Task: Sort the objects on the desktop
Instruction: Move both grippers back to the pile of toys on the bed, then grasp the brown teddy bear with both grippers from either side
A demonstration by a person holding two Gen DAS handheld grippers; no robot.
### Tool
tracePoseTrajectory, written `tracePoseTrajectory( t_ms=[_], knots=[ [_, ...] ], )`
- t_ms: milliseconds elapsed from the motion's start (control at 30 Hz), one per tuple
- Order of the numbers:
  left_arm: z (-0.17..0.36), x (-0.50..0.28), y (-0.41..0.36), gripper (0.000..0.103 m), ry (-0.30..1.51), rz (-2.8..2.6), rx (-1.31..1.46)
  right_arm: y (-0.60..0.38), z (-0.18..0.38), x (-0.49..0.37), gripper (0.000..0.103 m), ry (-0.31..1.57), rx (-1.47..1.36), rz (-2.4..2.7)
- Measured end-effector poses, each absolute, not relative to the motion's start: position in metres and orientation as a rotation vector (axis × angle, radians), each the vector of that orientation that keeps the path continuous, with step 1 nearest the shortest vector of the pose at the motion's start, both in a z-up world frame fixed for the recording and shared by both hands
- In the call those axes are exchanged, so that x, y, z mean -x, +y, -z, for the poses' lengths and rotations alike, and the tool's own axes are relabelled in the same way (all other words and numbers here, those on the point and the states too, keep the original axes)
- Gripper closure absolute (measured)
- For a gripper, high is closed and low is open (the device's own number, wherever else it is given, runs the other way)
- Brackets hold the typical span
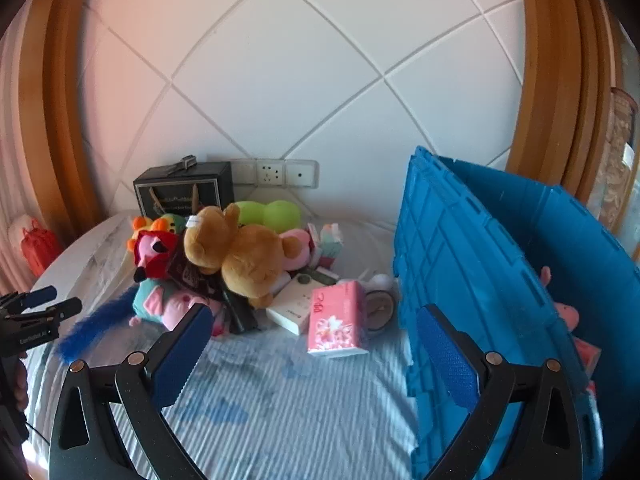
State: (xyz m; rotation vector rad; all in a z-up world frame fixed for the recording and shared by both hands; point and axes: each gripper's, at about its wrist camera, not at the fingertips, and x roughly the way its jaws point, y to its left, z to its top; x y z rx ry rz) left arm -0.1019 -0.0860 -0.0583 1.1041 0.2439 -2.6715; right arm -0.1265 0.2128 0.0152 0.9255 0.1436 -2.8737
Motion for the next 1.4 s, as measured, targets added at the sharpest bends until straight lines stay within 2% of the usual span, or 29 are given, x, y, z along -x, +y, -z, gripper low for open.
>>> tracePoseTrajectory(
  t_ms=[267, 433, 567, 700, 900, 967, 1233, 1400],
  knots=[
    [0.053, 0.229, -0.077, 0.036, 0.216, 2.708, -1.073, 0.212, 0.028, 0.198, 0.0, 0.109, -1.07, 2.85],
    [0.054, 0.329, -0.092, 0.036, 0.286, 2.639, -1.065, 0.217, 0.051, 0.234, 0.0, 0.096, -1.135, 2.848],
    [0.088, 0.376, -0.088, 0.036, 0.264, 2.594, -1.293, 0.222, 0.071, 0.26, 0.0, 0.08, -1.204, 2.849],
    [0.107, 0.31, -0.066, 0.036, 0.148, 2.708, -1.257, 0.225, 0.081, 0.271, 0.0, 0.086, -1.23, 2.856],
    [0.139, 0.201, -0.059, 0.034, 0.279, 2.766, -1.468, 0.224, 0.096, 0.269, 0.0, -0.008, -1.286, 2.787],
    [0.146, 0.175, -0.052, 0.034, 0.249, 2.733, -1.499, 0.218, 0.104, 0.262, 0.0, -0.035, -1.316, 2.726],
    [0.15, 0.119, -0.03, 0.034, 0.204, 2.732, -1.549, 0.205, 0.144, 0.222, 0.0, -0.136, -1.468, 2.542],
    [0.163, 0.12, -0.041, 0.034, 0.169, 2.683, -1.583, 0.19, 0.153, 0.2, 0.0, -0.172, -1.492, 2.464]
  ],
)
